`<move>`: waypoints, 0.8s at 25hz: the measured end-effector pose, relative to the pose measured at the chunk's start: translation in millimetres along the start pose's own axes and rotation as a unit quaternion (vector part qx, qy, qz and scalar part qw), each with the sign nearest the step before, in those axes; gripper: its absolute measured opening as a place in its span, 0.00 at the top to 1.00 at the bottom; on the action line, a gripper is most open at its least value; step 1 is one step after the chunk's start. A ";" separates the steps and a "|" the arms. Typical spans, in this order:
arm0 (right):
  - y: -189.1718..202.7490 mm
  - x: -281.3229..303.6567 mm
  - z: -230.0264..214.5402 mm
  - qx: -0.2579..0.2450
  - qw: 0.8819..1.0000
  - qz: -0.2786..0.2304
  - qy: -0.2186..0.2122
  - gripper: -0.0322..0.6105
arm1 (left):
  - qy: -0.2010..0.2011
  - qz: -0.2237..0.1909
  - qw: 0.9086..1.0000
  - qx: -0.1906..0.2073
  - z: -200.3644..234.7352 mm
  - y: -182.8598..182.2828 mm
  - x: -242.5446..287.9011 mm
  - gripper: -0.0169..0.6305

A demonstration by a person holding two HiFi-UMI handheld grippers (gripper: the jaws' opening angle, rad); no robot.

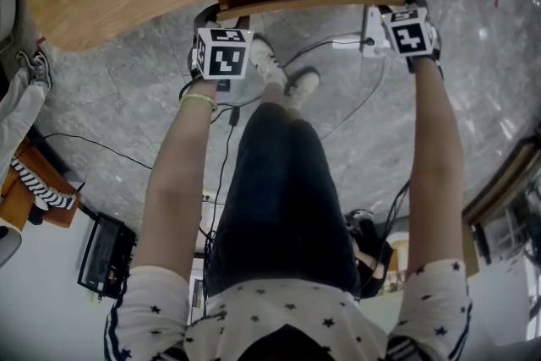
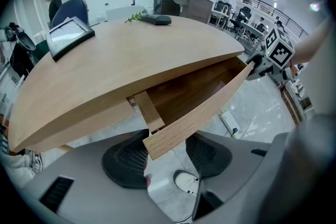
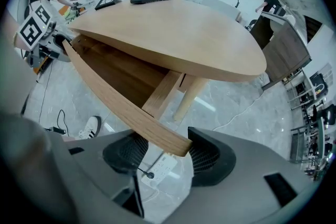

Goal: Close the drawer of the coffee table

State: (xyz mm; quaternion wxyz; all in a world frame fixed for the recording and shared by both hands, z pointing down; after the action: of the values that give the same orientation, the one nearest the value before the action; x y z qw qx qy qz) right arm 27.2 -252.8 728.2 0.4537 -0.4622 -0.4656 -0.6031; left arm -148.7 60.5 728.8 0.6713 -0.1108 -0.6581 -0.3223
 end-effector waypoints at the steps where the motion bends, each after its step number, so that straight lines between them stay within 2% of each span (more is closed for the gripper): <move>1: -0.9 0.2 -0.8 0.000 1.000 0.000 0.001 0.57 | -0.001 -0.001 1.000 -0.001 0.4 -0.8 0.3 0.63; 10: -8.6 1.8 -6.5 0.002 1.000 -0.006 0.007 0.57 | -0.009 -0.006 1.000 -0.013 4.6 -8.3 3.2 0.63; 20: -15.7 3.6 -11.2 0.010 1.000 -0.008 0.015 0.57 | -0.025 -0.012 0.998 -0.047 8.4 -13.7 5.3 0.63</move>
State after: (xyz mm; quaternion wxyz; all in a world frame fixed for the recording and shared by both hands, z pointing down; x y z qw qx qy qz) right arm 9.7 -261.8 728.0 0.4605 -0.4451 -0.4680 -0.6089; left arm -163.8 53.3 731.0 0.6446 -0.1429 -0.6603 -0.3578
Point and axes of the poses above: the fingertips, and each gripper's own axes: x forward along the fingers, z to its left, y out of its underside, the point moved 4 cm from there along -x, backward along the fingers, and after that the axes turned 7 degrees about -x, right-handed, at the moved point
